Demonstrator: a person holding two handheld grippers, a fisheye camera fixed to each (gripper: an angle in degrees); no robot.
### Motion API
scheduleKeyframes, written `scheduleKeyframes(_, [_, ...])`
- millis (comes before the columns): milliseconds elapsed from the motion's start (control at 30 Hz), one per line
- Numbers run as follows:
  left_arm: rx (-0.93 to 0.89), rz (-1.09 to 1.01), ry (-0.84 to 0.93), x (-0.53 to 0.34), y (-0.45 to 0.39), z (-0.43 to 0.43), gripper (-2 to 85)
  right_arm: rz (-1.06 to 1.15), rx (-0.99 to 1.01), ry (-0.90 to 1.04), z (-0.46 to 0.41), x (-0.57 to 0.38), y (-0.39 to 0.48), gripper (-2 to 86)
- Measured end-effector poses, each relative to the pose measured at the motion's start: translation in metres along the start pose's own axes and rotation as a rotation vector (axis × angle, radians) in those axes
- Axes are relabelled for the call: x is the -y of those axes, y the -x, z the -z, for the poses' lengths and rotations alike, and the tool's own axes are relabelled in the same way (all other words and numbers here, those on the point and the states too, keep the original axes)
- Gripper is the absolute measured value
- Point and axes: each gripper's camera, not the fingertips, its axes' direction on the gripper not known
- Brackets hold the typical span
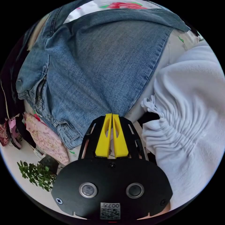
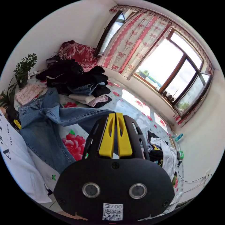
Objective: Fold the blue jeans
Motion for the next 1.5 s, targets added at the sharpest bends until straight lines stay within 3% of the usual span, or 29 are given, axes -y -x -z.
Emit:
scheduleKeyframes(67, [-0.155, -0.131, 0.056, -0.005, -0.009, 0.002, -0.9, 0.041, -0.157, -0.077, 0.050, -0.008, -0.013, 0.2])
scheduleKeyframes(133, [-0.252, -0.160, 0.054, -0.010, -0.008, 0.002, -0.9, -0.014, -0.162, -0.041, 0.050, -0.029, -0.028, 0.6])
scheduleKeyframes(200, [-0.340, -0.131, 0.007, -0.015, 0.004, 0.006, -0.8, -0.141, -0.139, 0.078, 0.018, -0.062, -0.046, 1.3])
scheduleKeyframes(267, [-0.419, -0.066, -0.074, -0.027, 0.033, 0.021, -0.3, -0.298, -0.037, 0.418, -0.061, -0.120, -0.062, 2.1])
scheduleKeyframes(367, [-0.380, 0.113, -0.238, -0.048, 0.087, 0.054, 2.7, -0.399, 0.033, 0.614, -0.112, -0.174, -0.058, 2.6])
scheduleKeyframes(567, [-0.212, 0.552, -0.453, -0.034, 0.193, 0.075, 8.0, -0.404, 0.062, 0.469, -0.147, -0.141, -0.053, 3.4])
scheduleKeyframes(733, [-0.107, 0.577, -0.513, 0.045, 0.223, 0.067, 8.2, -0.393, 0.117, 0.562, -0.242, -0.109, -0.049, 3.5])
scheduleKeyframes(867, [-0.012, 0.617, -0.411, 0.087, 0.227, 0.042, 7.3, -0.471, 0.172, 0.670, -0.324, -0.103, -0.041, 3.1])
scheduleKeyframes(933, [-0.002, 0.660, -0.406, 0.086, 0.230, 0.040, 6.3, -0.459, 0.132, 0.543, -0.327, -0.085, -0.038, 2.8])
scheduleKeyframes(1067, [0.201, 0.772, -0.331, 0.085, 0.248, 0.028, 3.9, -0.461, 0.159, 0.460, -0.371, -0.028, -0.044, 2.0])
scheduleKeyframes(1233, [0.108, 0.922, -0.322, 0.080, 0.287, 0.023, 4.6, -0.579, 0.246, 0.468, -0.413, 0.055, -0.069, 1.7])
scheduleKeyframes(1333, [0.128, 0.930, -0.363, 0.064, 0.278, 0.027, 3.3, -0.556, 0.274, 0.330, -0.368, 0.083, -0.079, 2.6])
scheduleKeyframes(1500, [0.074, 0.995, -0.608, -0.018, 0.221, 0.039, -0.6, -0.549, 0.313, 0.205, -0.236, 0.051, -0.099, 5.0])
